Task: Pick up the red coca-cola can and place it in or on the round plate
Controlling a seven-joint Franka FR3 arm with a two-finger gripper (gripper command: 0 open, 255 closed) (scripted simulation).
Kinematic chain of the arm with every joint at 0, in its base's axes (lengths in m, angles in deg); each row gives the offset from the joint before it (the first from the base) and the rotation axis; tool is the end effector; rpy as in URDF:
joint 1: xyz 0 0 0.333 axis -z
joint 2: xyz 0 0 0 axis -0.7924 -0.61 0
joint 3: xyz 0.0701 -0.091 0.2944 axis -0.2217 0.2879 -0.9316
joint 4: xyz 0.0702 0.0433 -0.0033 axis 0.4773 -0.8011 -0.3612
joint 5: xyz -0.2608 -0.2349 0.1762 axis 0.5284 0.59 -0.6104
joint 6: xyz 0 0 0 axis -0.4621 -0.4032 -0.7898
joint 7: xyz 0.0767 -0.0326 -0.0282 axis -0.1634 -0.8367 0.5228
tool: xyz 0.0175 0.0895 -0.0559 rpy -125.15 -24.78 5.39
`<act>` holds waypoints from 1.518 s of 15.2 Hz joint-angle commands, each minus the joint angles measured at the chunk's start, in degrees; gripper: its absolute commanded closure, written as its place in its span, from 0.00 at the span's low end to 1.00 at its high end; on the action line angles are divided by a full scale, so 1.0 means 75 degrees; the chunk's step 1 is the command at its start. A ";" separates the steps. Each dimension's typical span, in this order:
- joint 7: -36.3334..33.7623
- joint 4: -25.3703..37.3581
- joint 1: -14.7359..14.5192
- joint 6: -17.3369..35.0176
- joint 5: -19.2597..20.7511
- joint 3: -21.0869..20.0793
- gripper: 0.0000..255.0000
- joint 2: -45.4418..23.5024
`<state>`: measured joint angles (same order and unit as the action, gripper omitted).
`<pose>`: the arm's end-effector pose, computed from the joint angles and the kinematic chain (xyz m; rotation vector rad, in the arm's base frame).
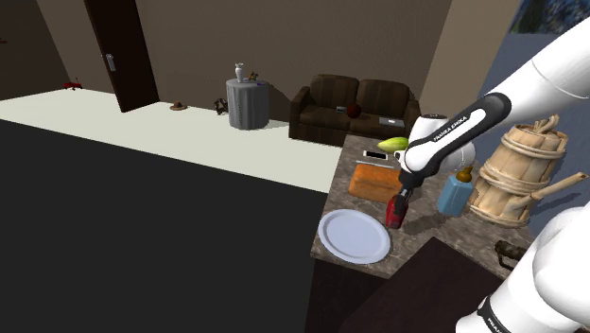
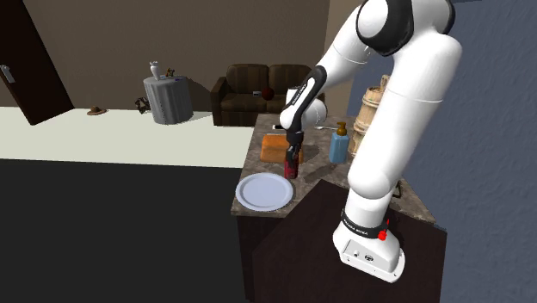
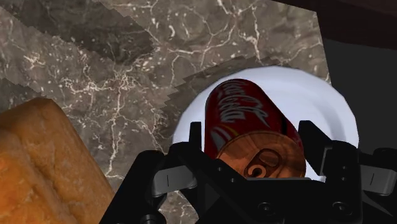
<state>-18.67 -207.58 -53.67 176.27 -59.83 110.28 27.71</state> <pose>0.3653 -0.1645 0.2564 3.1045 0.3825 -0.0055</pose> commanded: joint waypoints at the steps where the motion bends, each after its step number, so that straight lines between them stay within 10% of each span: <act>1: -0.0322 0.0264 -0.0255 -0.0146 -0.0204 -0.0247 1.00 -0.0141; 8: -0.1256 0.1590 -0.1022 -0.0750 -0.0851 -0.0986 1.00 -0.0935; 23: -0.0467 0.1548 -0.0861 0.0847 -0.1971 -0.1321 1.00 -0.2582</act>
<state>-22.62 -196.05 -60.32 181.94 -74.04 100.64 9.09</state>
